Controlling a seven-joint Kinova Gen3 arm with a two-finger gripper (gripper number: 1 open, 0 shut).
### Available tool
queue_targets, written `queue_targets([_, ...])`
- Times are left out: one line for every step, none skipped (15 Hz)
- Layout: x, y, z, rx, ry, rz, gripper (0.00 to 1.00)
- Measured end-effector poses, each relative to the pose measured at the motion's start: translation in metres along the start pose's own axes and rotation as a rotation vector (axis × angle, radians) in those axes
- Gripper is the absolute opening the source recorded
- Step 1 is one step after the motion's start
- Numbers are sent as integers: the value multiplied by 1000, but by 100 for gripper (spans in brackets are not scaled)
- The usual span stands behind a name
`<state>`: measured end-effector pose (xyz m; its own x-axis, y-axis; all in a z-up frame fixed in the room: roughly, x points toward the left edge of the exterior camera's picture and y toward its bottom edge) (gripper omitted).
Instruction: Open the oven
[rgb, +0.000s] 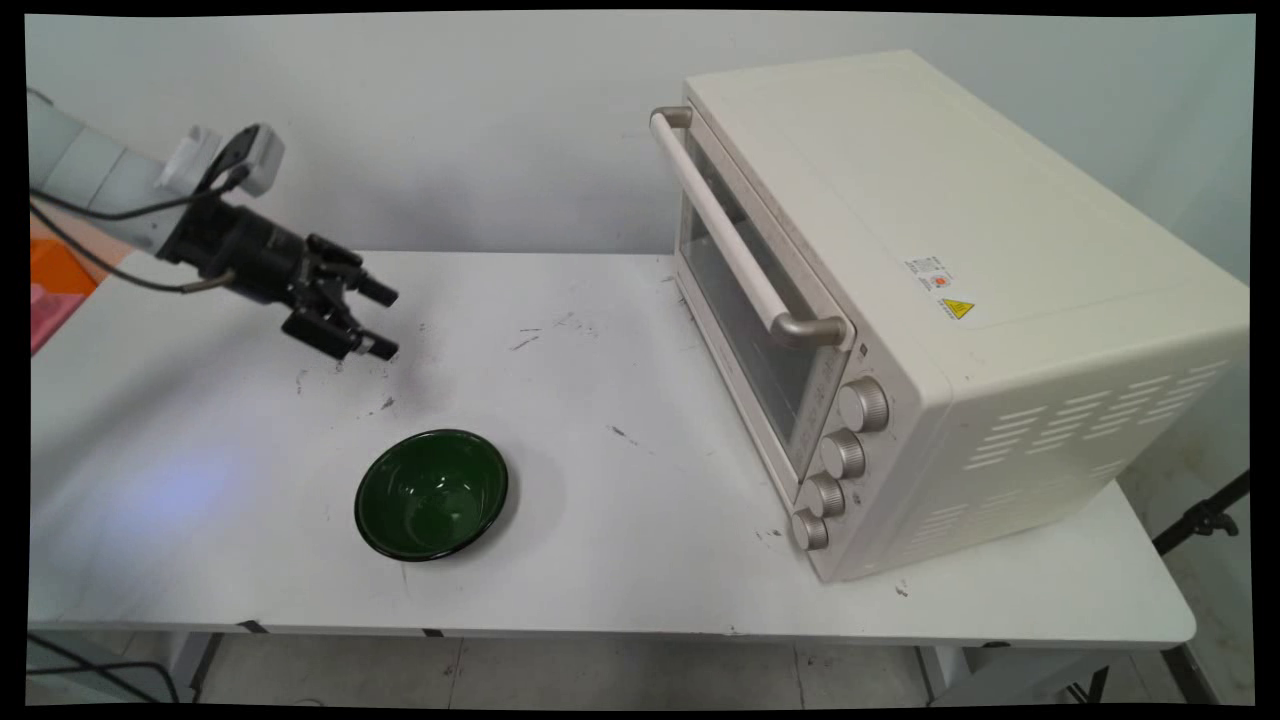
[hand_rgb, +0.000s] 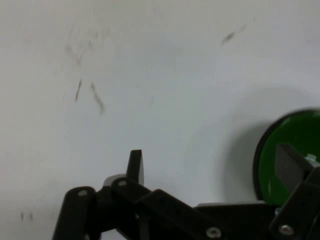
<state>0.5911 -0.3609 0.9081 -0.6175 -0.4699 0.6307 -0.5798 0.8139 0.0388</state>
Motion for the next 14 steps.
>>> queue_targets([13, 3, 0, -1, 10, 10, 100])
queue_targets([23, 5, -1, -1, 17, 17, 100])
queue_targets([30, 7, -1, 0, 22, 22, 100])
queue_targets([41, 9, -1, 0, 30, 27, 100])
queue_targets([48, 10, -2, 1, 34, 31, 100])
queue_targets([59, 12, -2, 3, 41, 37, 100])
queue_targets([67, 13, -2, 4, 46, 40, 100])
queue_targets([77, 15, -2, 6, 53, 46, 100])
queue_targets([85, 17, -2, 7, 57, 50, 100])
queue_targets([96, 18, -2, 9, 64, 56, 100])
queue_targets([108, 20, -2, 10, 73, 65, 100])
queue_targets([121, 22, -2, 13, 81, 72, 100])
queue_targets([132, 23, -2, 16, 89, 77, 100])
queue_targets([139, 24, -2, 19, 94, 81, 100])
